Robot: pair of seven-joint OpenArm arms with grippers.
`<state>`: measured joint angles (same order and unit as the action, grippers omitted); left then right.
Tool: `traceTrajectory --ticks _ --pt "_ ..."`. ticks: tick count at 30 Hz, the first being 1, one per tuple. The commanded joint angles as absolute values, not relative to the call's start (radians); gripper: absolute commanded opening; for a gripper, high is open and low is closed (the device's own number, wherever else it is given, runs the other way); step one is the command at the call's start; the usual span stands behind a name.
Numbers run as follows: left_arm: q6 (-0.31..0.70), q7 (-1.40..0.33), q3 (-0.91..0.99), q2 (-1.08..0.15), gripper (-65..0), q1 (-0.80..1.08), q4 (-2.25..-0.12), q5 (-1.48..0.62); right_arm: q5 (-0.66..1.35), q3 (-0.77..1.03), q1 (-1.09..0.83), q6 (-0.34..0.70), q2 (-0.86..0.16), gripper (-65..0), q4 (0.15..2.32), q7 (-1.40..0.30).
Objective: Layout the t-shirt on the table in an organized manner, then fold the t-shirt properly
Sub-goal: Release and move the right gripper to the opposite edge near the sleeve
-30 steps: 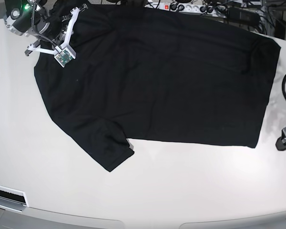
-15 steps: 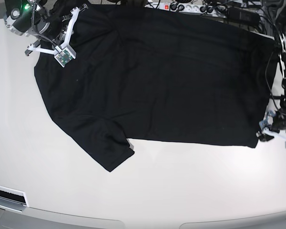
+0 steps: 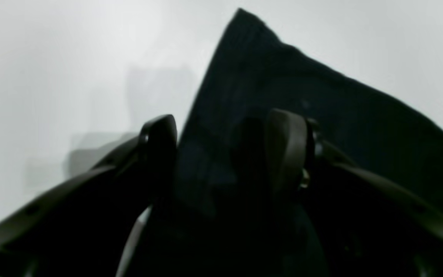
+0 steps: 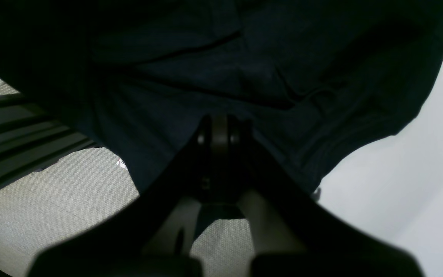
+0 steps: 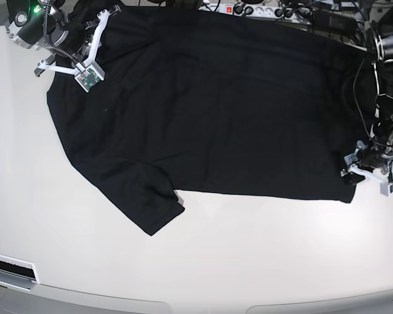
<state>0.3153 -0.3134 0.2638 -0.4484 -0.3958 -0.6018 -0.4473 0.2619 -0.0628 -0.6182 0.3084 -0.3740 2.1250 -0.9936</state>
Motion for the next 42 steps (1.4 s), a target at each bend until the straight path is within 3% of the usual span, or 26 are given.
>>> traceTrajectory --ticks 1,13,22,29,37,42 --pt "0.321 -0.331 0.266 -0.452 -27.5 -0.406 -0.613 -0.452 0.263 -0.058 -0.621 0.311 -0.382 -65.0 2.142 -0.988" --pt "0.322 -0.357 0.267 -0.473 -27.5 -0.366 -0.631 -0.464 0.263 -0.058 -0.620 0.318 -0.382 -65.0 2.142 -0.957" --pt "0.321 -0.513 0.268 -0.543 -27.5 -0.366 -0.829 -0.534 0.270 -0.058 -0.577 0.350 -0.364 -65.0 2.121 -0.848" --pt "0.321 -0.586 0.270 -0.566 -27.5 -0.366 -0.931 -0.562 0.241 -0.058 -0.398 0.397 -0.289 -65.0 1.834 -0.830" --pt "0.322 -0.585 0.270 -0.568 -27.5 -0.360 -0.931 -0.564 0.161 -0.058 -0.278 0.397 -0.283 -65.0 1.530 -0.822" --pt "0.322 -0.585 0.270 -0.568 -27.5 -0.360 -0.931 -0.563 0.039 -0.058 -0.272 0.272 -0.292 -65.0 1.494 -0.874"
